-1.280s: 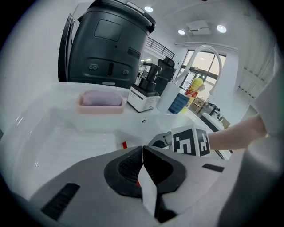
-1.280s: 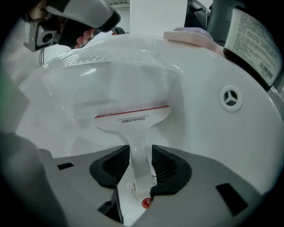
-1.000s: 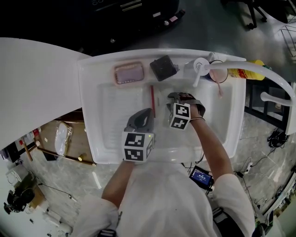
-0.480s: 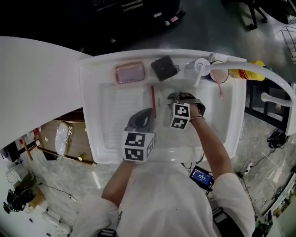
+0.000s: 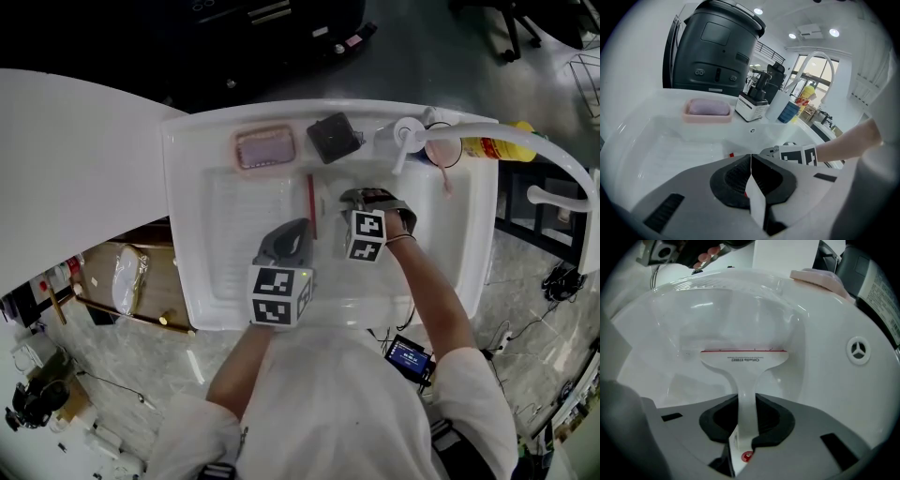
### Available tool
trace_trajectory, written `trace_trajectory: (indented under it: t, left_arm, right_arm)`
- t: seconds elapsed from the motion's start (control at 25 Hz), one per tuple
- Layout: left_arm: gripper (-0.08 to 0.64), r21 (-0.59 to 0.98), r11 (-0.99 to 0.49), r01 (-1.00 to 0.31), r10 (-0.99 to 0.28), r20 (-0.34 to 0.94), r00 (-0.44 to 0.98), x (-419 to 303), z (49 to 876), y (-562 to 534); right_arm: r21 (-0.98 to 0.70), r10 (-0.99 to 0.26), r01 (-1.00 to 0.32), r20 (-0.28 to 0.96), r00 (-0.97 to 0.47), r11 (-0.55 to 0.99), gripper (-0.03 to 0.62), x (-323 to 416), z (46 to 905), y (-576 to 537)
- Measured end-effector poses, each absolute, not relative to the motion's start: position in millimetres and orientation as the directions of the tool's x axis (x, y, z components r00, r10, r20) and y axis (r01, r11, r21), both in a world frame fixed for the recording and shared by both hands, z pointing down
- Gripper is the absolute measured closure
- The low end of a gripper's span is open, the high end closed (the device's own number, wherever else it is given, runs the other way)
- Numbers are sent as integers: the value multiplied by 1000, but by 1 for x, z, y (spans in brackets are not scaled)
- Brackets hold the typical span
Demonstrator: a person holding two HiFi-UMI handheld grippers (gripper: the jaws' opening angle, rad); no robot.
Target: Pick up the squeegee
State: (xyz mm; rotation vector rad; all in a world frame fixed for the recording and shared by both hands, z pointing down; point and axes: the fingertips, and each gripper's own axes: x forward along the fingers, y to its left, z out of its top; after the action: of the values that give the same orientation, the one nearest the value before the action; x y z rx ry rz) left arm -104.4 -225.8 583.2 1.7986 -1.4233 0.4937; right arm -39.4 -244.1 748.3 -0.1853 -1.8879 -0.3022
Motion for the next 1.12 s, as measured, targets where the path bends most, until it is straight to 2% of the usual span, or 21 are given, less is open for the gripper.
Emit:
trace_trajectory:
  t: [0.32, 1.12]
  left_arm:
    - [532, 326, -69, -943, -648, 704, 291, -105, 578, -222]
    - [532, 291, -55, -955, -706, 665, 243, -107, 548, -210]
  right_arm:
    - [82, -1, 221, 938, -348, 972, 509, -36, 737, -241]
    - [86, -60, 41, 903, -426, 995, 509, -28, 693, -230]
